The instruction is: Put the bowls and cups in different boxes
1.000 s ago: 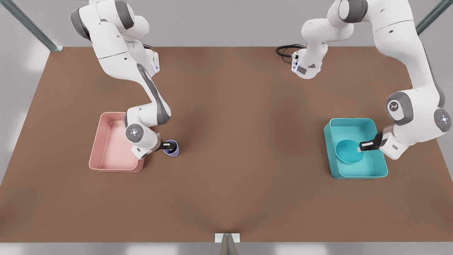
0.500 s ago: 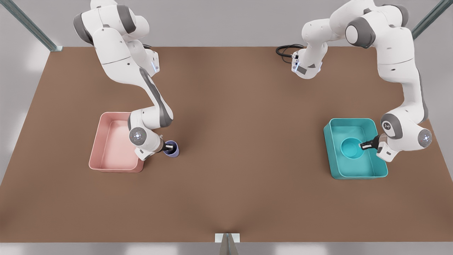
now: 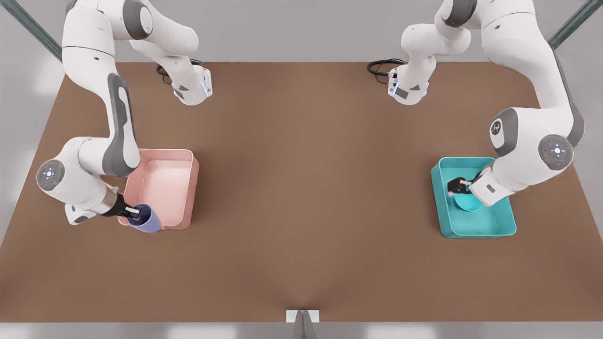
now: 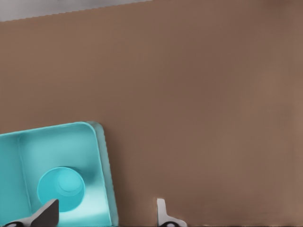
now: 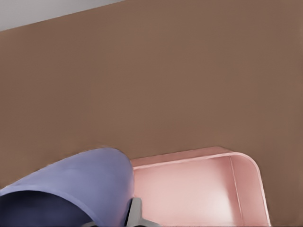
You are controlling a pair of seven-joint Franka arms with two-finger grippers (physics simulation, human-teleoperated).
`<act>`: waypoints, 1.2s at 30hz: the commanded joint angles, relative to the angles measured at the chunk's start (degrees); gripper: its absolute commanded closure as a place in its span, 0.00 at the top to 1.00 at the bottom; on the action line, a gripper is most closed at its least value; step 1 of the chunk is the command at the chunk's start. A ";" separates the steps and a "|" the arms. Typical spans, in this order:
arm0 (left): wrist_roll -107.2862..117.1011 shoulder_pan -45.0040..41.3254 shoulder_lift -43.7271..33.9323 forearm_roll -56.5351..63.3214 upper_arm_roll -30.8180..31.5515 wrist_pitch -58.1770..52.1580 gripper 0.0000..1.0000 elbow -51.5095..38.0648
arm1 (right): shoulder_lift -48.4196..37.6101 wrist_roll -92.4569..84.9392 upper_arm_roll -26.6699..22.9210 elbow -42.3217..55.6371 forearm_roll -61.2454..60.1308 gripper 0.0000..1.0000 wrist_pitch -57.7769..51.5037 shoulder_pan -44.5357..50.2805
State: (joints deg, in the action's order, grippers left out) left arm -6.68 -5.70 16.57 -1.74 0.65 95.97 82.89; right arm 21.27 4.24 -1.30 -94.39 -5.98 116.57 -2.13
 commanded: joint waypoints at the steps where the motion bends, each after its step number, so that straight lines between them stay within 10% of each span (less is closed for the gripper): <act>1: 14.50 -1.16 0.22 2.27 3.83 -18.28 1.00 -2.29 | 0.00 -22.08 -0.02 -0.97 0.53 0.21 -8.20 -0.42; 22: 14.15 -0.72 0.39 7.02 6.91 -16.43 1.00 -1.50 | 3.78 -21.64 0.16 -18.47 2.11 0.21 20.36 -0.51; 24: 14.15 -0.72 0.39 7.02 6.91 -16.70 1.00 -1.50 | 4.13 -21.38 0.16 -18.29 2.11 0.46 20.10 -0.51; 25: 14.15 -0.72 0.39 7.02 6.91 -16.70 1.00 -1.50 | 4.48 -21.38 0.16 -18.11 2.02 1.00 19.83 -0.60; 36: 14.24 -0.54 0.04 7.02 6.91 -18.10 1.00 -1.85 | -0.70 -21.91 0.24 -17.50 2.11 1.00 11.66 -0.51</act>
State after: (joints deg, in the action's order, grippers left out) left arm 5.60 -6.29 16.71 5.24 7.58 78.48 81.13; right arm 21.07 -11.96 -1.03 -111.95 -2.98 132.74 -2.64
